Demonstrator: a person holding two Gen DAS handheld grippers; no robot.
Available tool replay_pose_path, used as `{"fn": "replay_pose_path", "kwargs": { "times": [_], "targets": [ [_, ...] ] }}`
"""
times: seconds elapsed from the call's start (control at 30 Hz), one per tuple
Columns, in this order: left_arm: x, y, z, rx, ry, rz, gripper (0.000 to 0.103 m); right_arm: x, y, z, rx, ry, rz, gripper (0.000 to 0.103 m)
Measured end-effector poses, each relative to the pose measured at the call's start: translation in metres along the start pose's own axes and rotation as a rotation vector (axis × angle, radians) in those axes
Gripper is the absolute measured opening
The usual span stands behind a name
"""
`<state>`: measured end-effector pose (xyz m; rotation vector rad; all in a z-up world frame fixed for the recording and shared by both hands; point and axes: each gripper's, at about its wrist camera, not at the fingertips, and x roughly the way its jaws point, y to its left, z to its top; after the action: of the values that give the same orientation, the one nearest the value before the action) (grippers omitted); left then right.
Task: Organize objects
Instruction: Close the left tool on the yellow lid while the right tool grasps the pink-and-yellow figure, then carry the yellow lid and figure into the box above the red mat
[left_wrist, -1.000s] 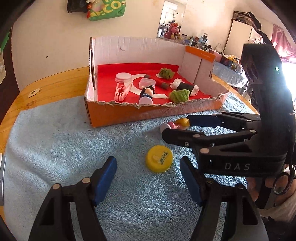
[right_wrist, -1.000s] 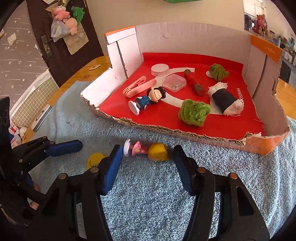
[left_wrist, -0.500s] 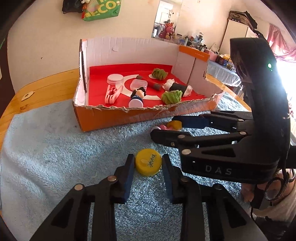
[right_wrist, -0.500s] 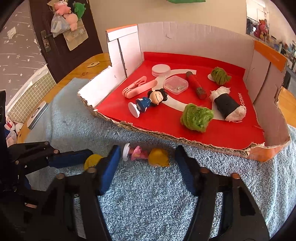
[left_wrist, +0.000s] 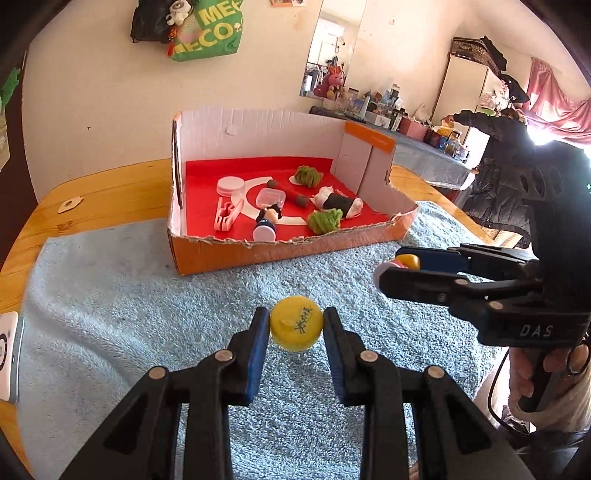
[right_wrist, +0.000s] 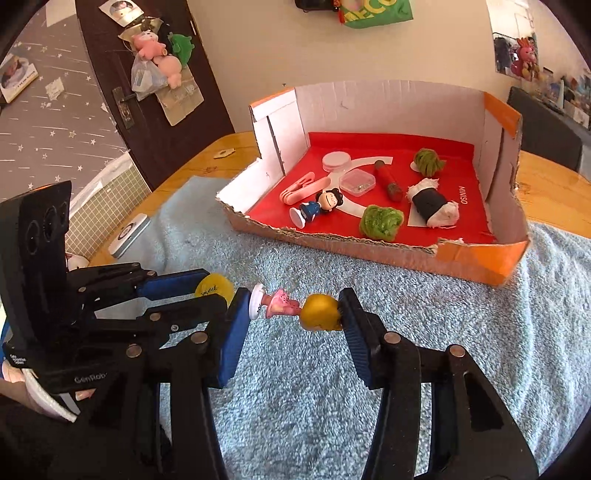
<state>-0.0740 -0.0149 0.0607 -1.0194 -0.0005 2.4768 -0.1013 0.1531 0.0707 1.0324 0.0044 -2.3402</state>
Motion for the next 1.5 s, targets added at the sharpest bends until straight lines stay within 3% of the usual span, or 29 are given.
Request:
{"fn": "replay_pose_path", "kwargs": {
  "times": [0.3, 0.73, 0.97, 1.2, 1.5],
  "targets": [
    [-0.019, -0.003, 0.014, 0.009, -0.057, 0.033, 0.031, -0.040, -0.009, 0.007, -0.014, -0.074, -0.041, 0.047],
    [-0.021, -0.004, 0.022, 0.010, -0.071, 0.050, 0.031, -0.042, -0.020, 0.008, 0.006, -0.079, -0.034, 0.047],
    [-0.025, 0.004, 0.043, 0.019, -0.081, 0.042, 0.031, -0.046, -0.025, 0.020, -0.006, -0.093, -0.055, 0.047],
    [-0.001, 0.024, 0.075, 0.043, 0.005, 0.058, 0.031, -0.033, -0.048, 0.044, 0.001, -0.037, -0.089, 0.047],
    [0.055, 0.043, 0.097, 0.130, 0.231, 0.056, 0.031, 0.006, -0.084, 0.075, -0.017, 0.145, -0.131, 0.047]
  ]
}}
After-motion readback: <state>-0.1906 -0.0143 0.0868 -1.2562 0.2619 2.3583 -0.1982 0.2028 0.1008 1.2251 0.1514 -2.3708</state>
